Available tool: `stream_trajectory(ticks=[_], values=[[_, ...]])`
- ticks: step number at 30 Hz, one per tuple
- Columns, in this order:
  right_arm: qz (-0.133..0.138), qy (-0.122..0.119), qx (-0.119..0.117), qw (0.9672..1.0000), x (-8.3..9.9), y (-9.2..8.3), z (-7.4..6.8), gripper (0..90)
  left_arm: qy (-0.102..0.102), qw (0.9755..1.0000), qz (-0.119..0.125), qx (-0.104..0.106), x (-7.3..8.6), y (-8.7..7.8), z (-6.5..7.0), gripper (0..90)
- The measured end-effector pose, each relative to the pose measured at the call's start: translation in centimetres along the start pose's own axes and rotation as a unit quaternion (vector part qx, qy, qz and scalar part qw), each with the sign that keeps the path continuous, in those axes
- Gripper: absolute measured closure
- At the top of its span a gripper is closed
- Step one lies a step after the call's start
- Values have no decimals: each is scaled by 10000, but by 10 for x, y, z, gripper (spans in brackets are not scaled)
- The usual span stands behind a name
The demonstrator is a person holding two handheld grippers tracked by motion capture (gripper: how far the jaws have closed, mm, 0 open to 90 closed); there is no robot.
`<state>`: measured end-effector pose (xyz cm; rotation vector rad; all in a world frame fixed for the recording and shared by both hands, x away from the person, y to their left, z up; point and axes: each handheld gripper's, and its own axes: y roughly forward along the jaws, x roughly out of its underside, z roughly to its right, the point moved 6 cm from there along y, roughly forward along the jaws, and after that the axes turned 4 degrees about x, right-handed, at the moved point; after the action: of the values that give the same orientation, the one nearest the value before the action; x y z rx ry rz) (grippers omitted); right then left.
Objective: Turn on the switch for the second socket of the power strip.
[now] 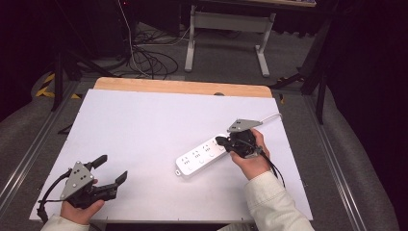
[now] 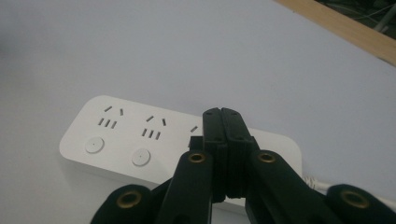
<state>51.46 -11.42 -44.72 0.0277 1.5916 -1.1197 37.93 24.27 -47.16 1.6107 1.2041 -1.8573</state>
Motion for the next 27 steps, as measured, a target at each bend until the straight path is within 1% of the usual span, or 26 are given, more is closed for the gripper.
stream_trajectory(ticks=[5,10,11,14,16,19,20,27], values=[[-191,-3,-49,9998,3,9,-1,900,-14,10000,-9,8,0,0,0,181],[-393,6,-91,9992,7,16,-3,900,14,10000,-12,0,0,0,0,181],[-415,-2,-125,9991,8,17,-4,900,-15,10000,-15,16,0,0,0,181],[-535,-24,-114,9985,10,22,-4,900,-27,10000,-13,27,0,1,0,181],[-579,-35,-148,9982,11,24,-5,900,-23,10000,-13,26,0,1,0,182],[-672,-69,-116,9976,13,28,-6,900,-12,10000,-22,32,0,1,0,181],[-744,-112,-56,9971,15,30,-7,900,-13,10000,-23,32,0,1,0,181],[-861,-129,-94,9962,17,34,-10,900,-9,10000,-31,21,1,1,0,181]])
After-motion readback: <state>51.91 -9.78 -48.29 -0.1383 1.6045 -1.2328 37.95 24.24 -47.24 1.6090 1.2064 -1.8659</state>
